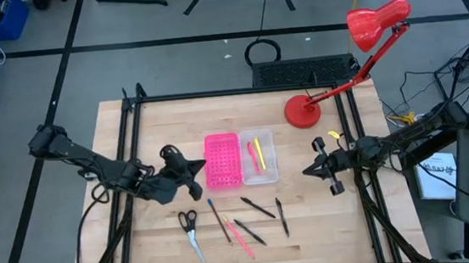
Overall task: Pick & place school supplies into a supply box
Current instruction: Put the black scissors into the supply box
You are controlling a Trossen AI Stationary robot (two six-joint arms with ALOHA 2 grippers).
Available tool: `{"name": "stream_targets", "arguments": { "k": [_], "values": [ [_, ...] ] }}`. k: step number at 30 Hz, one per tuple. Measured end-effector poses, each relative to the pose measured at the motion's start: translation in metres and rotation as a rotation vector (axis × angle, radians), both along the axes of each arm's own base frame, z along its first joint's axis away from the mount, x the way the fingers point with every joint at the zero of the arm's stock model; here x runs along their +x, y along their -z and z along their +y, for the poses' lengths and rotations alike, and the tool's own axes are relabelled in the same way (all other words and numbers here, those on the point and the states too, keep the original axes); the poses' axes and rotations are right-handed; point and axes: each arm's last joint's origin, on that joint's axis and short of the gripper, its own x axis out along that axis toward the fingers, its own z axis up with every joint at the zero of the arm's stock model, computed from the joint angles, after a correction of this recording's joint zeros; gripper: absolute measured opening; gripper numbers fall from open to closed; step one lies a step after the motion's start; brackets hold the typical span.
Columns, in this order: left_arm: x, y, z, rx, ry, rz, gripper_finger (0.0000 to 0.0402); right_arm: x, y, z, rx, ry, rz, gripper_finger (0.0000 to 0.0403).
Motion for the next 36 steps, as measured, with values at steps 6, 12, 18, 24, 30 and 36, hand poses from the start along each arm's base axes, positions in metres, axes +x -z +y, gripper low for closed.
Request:
{"name": "stream_targets", "arguments": {
  "k": [6, 12, 18, 24, 30, 36],
  "values": [
    [-0.013, 0.003, -0.014, -0.087, -0.084, -0.073, 0.0007, -0.010, -0.005, -0.003, 0.001, 0.003, -0.033, 0.0000],
    [-0.022, 0.011, -0.027, -0.340, -0.096, -0.108, 0.0003, -0.013, -0.008, -0.004, -0.027, 0.016, -0.074, 0.0000],
    [-0.024, 0.012, -0.048, -0.446, -0.108, -0.109, 0.0002, -0.013, -0.008, -0.004, -0.037, 0.018, -0.075, 0.0000],
    [-0.008, -0.007, -0.078, -0.471, -0.188, 0.083, 0.0001, -0.012, -0.004, -0.004, -0.078, 0.020, -0.039, 0.0000],
    [0.004, -0.007, -0.106, -0.554, -0.551, 0.361, 0.0001, -0.012, -0.004, -0.004, -0.068, 0.017, -0.037, 0.0000],
    [0.027, 0.035, -0.129, -0.619, -0.741, 0.556, 0.0007, -0.012, -0.005, -0.004, -0.047, 0.015, -0.042, 0.0000]
  ]
}}
